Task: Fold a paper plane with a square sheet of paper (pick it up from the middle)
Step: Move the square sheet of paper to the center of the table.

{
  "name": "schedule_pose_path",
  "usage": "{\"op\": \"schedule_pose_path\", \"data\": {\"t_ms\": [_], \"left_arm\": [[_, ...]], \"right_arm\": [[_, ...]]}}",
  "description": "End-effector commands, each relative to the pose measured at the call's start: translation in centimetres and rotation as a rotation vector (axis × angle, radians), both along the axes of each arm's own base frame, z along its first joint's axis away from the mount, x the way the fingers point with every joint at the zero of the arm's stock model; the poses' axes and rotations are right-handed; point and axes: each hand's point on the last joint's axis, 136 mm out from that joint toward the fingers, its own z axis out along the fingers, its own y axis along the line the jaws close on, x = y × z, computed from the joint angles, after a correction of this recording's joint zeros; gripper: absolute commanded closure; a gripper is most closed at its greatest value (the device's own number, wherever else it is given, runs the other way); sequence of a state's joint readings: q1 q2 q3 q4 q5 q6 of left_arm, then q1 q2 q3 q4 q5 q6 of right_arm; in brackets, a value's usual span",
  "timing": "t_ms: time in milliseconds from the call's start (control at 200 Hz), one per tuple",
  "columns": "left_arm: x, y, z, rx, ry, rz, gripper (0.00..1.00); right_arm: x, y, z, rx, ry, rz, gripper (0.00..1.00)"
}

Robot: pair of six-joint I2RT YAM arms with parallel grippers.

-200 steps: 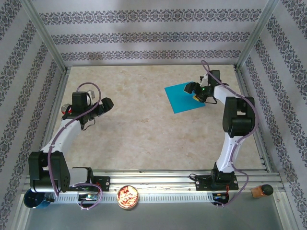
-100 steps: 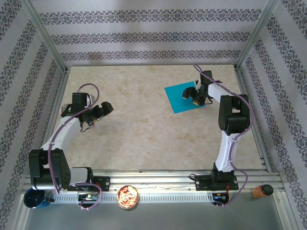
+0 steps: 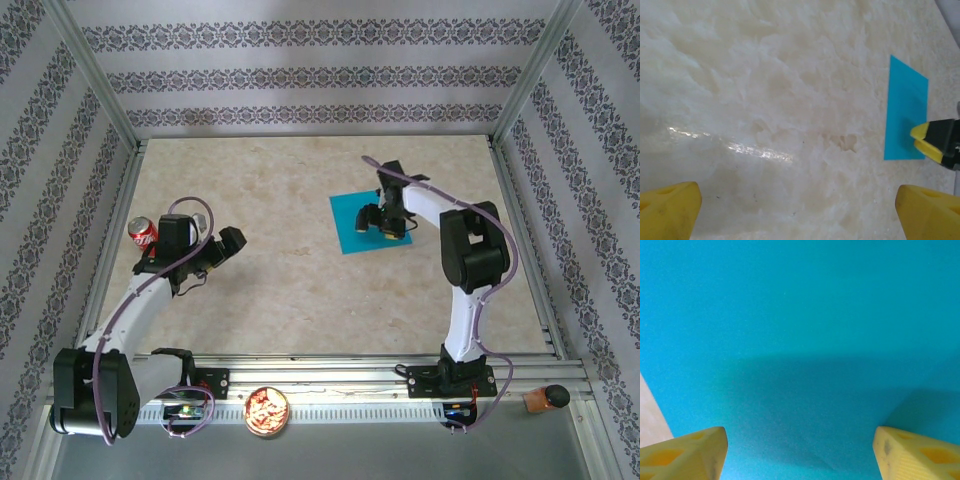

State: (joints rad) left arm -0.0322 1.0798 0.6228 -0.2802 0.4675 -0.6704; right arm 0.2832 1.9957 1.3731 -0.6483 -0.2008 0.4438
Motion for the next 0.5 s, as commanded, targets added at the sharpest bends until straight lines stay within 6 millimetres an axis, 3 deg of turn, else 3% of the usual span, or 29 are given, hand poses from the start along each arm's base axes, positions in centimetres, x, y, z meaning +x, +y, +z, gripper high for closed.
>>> {"op": "schedule_pose_path", "data": {"t_ms": [0, 165, 265, 375, 495], "left_arm": [[-0.2, -0.9, 0.2, -0.036, -0.029, -0.01, 0.0], [-1.2, -2.4, -0.5, -0.056, -0.014, -0.052, 0.0], [-1.8, -3.6, -0.3, -0.073, -0.01, -0.108, 0.0], [-2.4, -4.2, -0.2, -0.07, -0.014, -0.143, 0.0], [-2.6, -4.4, 0.0, -0.072, -0.027, -0.16, 0.0]], "right_arm": [[-5.0, 0.4, -0.8, -0.108, 0.074, -0.012, 0.22], [-9.7, 4.4, -1.0, -0.059, 0.068, -0.036, 0.2], [-11.4, 6.0, 0.3, -0.038, 0.037, -0.059, 0.18], [-10.6, 8.2, 2.9, 0.105, -0.062, -0.062, 0.19], [-8.7, 7.3, 4.6, 0.116, -0.152, -0.019, 0.19]]}}
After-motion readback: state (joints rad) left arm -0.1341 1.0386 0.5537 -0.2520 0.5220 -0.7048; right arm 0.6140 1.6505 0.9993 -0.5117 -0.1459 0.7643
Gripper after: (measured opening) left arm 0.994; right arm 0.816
